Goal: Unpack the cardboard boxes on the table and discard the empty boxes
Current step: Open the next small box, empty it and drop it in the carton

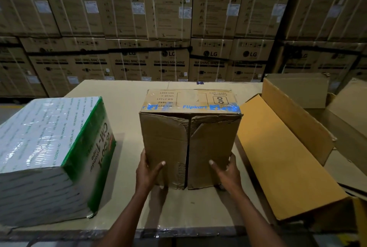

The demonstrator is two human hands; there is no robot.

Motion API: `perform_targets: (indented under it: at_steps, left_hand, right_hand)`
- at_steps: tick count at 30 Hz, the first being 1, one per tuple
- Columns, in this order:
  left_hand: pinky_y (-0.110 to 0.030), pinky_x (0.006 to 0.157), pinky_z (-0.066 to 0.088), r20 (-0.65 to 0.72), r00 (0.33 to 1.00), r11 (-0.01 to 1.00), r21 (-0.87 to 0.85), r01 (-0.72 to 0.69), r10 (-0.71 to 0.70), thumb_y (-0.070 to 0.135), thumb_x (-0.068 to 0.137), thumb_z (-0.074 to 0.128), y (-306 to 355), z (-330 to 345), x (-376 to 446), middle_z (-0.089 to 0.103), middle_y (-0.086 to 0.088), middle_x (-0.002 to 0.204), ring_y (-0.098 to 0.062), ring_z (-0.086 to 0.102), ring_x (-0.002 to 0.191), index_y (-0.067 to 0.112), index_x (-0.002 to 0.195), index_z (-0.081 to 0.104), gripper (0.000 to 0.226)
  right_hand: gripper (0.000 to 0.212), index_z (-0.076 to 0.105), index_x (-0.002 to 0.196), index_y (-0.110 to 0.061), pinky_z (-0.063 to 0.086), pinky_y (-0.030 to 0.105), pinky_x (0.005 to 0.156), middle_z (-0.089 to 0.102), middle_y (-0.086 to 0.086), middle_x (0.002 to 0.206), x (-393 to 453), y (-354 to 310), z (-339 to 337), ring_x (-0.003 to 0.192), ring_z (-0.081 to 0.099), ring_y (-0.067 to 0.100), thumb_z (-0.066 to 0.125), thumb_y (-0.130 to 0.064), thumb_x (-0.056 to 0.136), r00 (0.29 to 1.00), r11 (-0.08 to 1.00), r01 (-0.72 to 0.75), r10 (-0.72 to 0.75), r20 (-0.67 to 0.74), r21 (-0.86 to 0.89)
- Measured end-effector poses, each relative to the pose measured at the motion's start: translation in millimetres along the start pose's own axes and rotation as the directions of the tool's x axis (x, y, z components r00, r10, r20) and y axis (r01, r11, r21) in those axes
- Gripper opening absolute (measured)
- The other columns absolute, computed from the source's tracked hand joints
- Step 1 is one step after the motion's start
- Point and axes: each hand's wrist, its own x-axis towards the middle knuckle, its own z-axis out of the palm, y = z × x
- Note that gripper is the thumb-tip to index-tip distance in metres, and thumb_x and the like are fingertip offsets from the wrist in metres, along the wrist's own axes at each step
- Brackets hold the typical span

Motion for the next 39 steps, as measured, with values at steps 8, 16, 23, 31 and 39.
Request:
perform_targets:
  at_steps: [8,16,23,31,39]
  left_hand:
    - [-0.050,0.098,0.052,-0.118,0.993,1.000,0.006,0.023,-0.022,0.049,0.080,0.080,12,-1,14,0.058,-0.003,0.139,-0.027,0.057,0.123,0.033,0.148,0.042,0.080]
    - [-0.054,0.106,0.048,-0.001,0.996,0.994,0.075,0.084,-0.084,0.042,0.085,0.077,-3,8,23,0.048,-0.004,0.151,-0.028,0.050,0.132,0.031,0.154,0.035,0.082]
    - [-0.059,0.109,0.041,0.079,0.987,0.941,0.321,0.108,-0.140,0.054,0.088,0.065,-28,17,24,0.045,-0.005,0.154,-0.034,0.043,0.136,0.031,0.151,0.040,0.071]
    - [-0.048,0.111,0.029,0.228,0.958,0.824,0.498,-0.270,0.177,0.038,0.094,0.064,-10,48,-15,0.042,0.004,0.154,-0.021,0.036,0.140,0.041,0.128,0.061,0.035]
    - [-0.048,0.118,0.014,0.351,0.923,0.786,0.522,-0.332,0.156,0.043,0.093,0.055,-10,54,-36,0.036,0.008,0.159,-0.013,0.029,0.147,0.041,0.137,0.052,0.044]
  right_hand:
    - [0.071,0.052,0.139,-0.033,0.058,0.043,0.090,0.064,0.000,0.132,14,-10,-7,0.117,0.062,0.022,0.074,-0.066,0.080,0.987,0.996,0.052,-0.062,-0.149,-0.066]
    - [0.050,0.065,0.134,-0.023,0.052,0.033,0.095,0.071,-0.001,0.125,29,-11,-5,0.113,0.066,0.023,0.074,-0.041,0.089,0.996,0.980,-0.037,0.020,-0.089,-0.194]
    - [0.077,0.039,0.154,-0.033,0.044,0.047,0.109,0.054,0.005,0.148,31,6,-3,0.129,0.052,0.034,0.062,-0.062,0.086,0.980,0.873,-0.190,0.197,-0.031,-0.449]
    - [0.031,0.064,0.126,-0.036,0.036,0.039,0.114,0.041,-0.010,0.158,-12,-49,32,0.137,0.042,0.022,0.061,-0.034,0.095,0.891,0.701,0.416,-0.188,0.412,-0.580]
    - [0.033,0.055,0.125,-0.025,0.041,0.045,0.100,0.034,-0.003,0.160,-24,-62,49,0.122,0.049,0.035,0.058,-0.030,0.093,0.850,0.444,0.496,-0.070,0.523,-0.747]
